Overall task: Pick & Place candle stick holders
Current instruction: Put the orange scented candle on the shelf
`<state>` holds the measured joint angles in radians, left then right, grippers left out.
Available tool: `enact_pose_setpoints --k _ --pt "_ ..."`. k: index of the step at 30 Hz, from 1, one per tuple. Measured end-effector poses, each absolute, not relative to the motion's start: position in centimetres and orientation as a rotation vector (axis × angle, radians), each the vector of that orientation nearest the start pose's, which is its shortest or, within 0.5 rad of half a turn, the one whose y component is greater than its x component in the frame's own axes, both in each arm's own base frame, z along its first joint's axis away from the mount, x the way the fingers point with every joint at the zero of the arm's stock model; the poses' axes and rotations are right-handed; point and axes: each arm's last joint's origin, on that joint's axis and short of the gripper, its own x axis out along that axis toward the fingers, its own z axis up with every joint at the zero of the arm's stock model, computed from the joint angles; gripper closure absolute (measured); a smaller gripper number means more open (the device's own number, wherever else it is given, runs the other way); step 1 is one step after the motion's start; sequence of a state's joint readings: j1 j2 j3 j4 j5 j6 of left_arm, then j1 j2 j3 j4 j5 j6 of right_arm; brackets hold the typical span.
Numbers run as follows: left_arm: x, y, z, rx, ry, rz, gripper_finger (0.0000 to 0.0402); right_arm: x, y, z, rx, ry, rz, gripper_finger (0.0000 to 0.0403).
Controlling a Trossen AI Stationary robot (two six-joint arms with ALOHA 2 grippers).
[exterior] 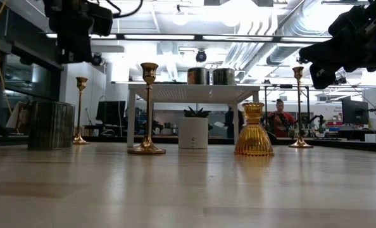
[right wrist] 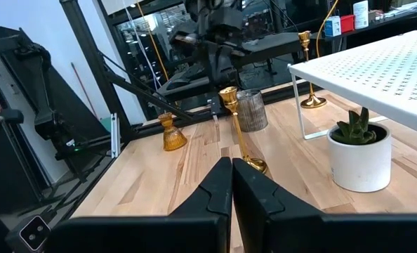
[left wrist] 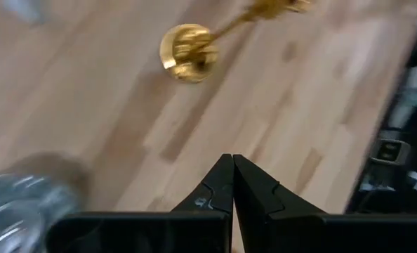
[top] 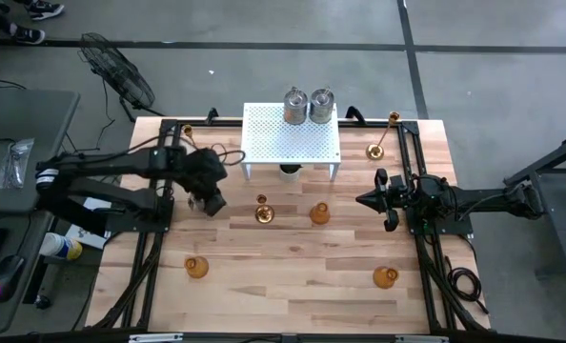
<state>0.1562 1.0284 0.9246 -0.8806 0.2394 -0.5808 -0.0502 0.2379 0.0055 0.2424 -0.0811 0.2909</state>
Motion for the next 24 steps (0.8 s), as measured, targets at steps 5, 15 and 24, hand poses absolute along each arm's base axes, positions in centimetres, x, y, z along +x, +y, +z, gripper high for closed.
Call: enact_pose_setpoints --k 5,15,24 --pt "19.0 3.5 29.7 -0.736 1.114 0.366 0.0402 11.2 -0.3 16.9 0.290 -0.006 0.032 0.0399" --pt "20.1 4.2 28.8 -0.692 1.326 0.436 0.0402 11.2 -0.3 16.9 0.290 -0.006 0.032 0.0398" --pt "19.8 4.3 28.5 -0.623 1.378 0.480 0.0393 11.2 -0.3 16.9 0.290 -0.005 0.032 0.0398"
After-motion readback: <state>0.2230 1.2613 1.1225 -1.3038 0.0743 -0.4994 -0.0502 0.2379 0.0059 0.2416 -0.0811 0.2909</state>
